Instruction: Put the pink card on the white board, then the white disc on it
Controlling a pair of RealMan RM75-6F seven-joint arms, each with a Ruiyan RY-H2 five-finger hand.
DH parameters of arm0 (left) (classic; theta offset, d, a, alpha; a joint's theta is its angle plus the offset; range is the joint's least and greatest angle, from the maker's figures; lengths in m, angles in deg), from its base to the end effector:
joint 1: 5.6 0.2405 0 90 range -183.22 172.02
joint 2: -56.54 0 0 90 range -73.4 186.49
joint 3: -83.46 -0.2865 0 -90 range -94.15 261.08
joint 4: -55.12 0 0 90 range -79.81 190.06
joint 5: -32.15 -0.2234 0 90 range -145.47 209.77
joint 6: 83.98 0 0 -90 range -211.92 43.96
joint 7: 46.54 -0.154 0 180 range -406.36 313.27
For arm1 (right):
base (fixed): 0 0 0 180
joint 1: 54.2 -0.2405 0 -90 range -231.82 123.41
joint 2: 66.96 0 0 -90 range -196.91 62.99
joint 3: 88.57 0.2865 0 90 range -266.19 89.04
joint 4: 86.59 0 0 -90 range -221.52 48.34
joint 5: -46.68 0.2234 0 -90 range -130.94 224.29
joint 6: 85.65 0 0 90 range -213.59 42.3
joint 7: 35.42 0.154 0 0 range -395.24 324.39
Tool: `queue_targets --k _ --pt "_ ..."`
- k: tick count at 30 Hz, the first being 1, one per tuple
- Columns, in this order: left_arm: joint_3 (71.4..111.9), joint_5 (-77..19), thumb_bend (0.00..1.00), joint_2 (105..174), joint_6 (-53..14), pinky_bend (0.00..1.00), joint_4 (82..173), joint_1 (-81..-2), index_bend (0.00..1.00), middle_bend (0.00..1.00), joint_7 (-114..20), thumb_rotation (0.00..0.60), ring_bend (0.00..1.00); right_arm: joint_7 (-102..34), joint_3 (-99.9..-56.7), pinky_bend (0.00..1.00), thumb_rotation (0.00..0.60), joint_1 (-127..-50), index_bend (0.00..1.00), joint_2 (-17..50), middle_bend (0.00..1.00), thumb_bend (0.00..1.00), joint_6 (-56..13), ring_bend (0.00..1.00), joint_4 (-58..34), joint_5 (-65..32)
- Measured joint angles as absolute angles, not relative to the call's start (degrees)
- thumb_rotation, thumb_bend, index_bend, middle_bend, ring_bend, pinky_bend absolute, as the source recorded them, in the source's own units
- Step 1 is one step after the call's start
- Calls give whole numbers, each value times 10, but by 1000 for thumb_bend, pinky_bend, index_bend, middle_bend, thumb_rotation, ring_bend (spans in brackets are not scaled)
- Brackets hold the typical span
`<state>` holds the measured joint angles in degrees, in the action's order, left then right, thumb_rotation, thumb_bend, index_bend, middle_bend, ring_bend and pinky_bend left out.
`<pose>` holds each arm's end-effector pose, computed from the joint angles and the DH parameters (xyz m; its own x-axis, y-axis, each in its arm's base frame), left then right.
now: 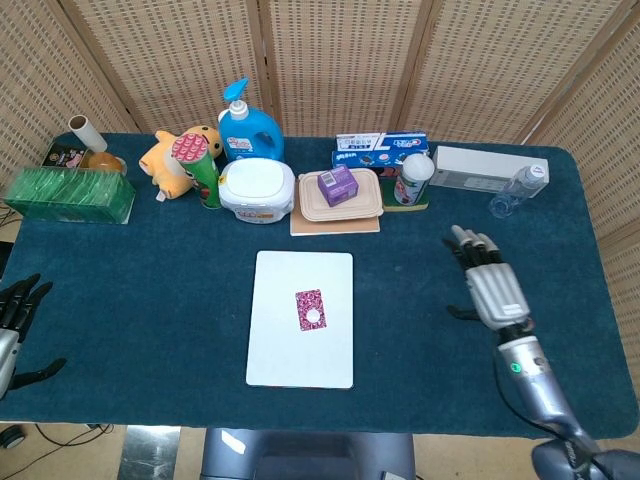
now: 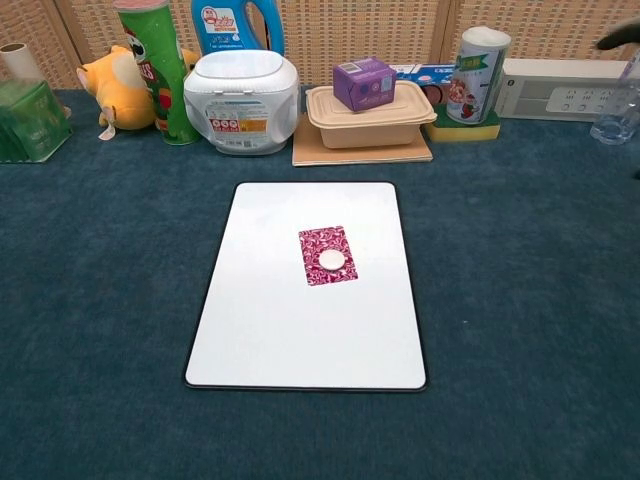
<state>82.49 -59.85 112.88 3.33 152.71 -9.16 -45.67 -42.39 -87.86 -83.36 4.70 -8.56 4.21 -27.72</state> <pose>-0.3265 0.1705 0.1876 0.4294 0.0376 0.9023 0.9009 -0.0878 -0.4251 -0.2664 -0.3179 0.0987 0.4172 -0.0354 0.9081 -0.8898 -0.2192 0.4003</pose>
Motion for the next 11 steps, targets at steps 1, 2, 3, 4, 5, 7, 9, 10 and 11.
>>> queue_targets --k 1,2,3,4,5,7,9,10,11 --pt "825 -599 83 1129 33 75 1528 -92 0 0 -459 600 0 -406 -889 0 600 -816 63 33 0 0 -72 0 30 -289" --pt "824 -599 83 1130 33 75 1529 -91 0 0 -461 600 0 -393 -896 0 600 -804 63 23 0 0 -63 0 25 -297" --pt "824 -600 83 1130 33 75 1529 -91 0 0 -463 600 0 -381 -902 0 600 -793 63 15 0 0 -54 0 22 -304" --pt "824 -601 83 1131 36 75 1530 -90 0 0 -465 600 0 -366 -909 0 600 -778 63 5 0 0 -42 0 20 -311" --pt "824 -601 83 1132 37 75 1530 -89 0 0 -468 600 0 -358 -915 0 600 -765 63 -1 0 0 -31 0 18 -316" --pt "824 -601 83 1135 39 75 1531 -88 0 0 -474 600 0 -346 -927 0 600 -735 63 -14 0 0 -2 0 12 -329" --pt "824 -599 84 1137 39 75 1532 -87 0 0 -478 600 0 -336 -935 0 600 -712 63 -22 0 0 20 0 5 -343" --pt "824 -599 83 1137 39 75 1533 -87 0 0 -480 600 0 -329 -939 0 600 -700 63 -25 0 0 28 0 -1 -350" --pt "824 -598 83 1138 39 75 1533 -86 0 0 -481 600 0 -323 -941 0 600 -693 63 -26 0 0 31 0 -7 -353"
